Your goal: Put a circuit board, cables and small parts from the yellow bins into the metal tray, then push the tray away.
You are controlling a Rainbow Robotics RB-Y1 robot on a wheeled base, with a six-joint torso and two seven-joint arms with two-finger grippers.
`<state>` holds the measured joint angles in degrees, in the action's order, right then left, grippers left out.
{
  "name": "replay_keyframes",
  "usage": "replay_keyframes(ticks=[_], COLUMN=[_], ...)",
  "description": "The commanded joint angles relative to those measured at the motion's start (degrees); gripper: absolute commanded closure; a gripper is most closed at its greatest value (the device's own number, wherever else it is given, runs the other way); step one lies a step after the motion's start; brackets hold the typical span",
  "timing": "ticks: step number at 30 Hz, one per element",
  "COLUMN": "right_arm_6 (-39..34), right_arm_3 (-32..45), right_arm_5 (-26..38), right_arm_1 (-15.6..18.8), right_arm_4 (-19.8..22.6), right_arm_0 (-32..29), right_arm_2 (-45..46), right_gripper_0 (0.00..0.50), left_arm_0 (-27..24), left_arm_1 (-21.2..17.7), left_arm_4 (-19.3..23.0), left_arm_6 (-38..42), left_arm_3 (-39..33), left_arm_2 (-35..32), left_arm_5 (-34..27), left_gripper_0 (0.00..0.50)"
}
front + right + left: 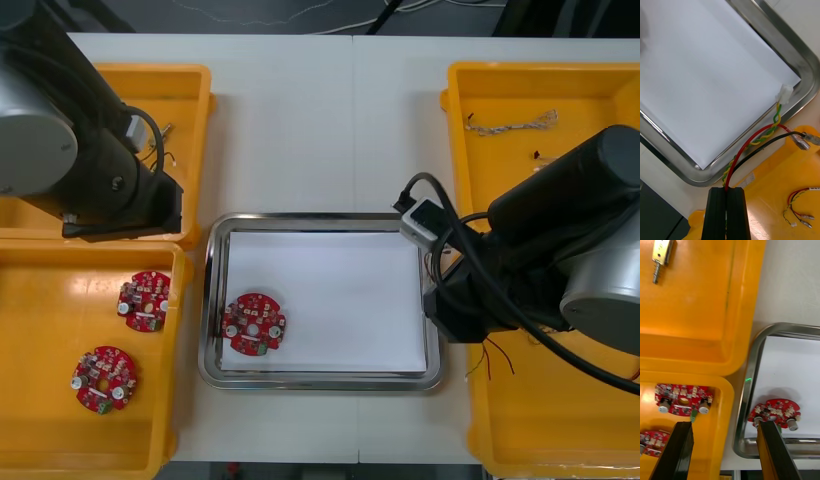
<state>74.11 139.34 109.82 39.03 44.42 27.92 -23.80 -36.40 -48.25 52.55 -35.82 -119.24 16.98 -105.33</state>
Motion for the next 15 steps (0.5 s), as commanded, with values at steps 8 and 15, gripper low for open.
replay_keyframes(ticks=[8, 15], right_arm_6=[0.25, 1.83], right_arm_3=[1.38, -1.00], right_arm_5=[0.18, 0.18], right_arm_1=[0.17, -1.94], right_arm_4=[-4.61, -6.45], right_arm_0=[7.94, 12.86], right_arm_2=[-14.88, -22.00], right_gripper_0=[0.500, 0.500], left_arm_0=[-1.48, -1.48], left_arm_1=[-2.11, -2.11], left_arm_4=[-2.89, -5.44], left_arm_6=[-15.78, -23.25], left_arm_3=[9.64, 13.95], left_arm_2=[-6.96, -9.77], left_arm_5=[3.38, 5.40], left_gripper_0=[0.000, 0.000])
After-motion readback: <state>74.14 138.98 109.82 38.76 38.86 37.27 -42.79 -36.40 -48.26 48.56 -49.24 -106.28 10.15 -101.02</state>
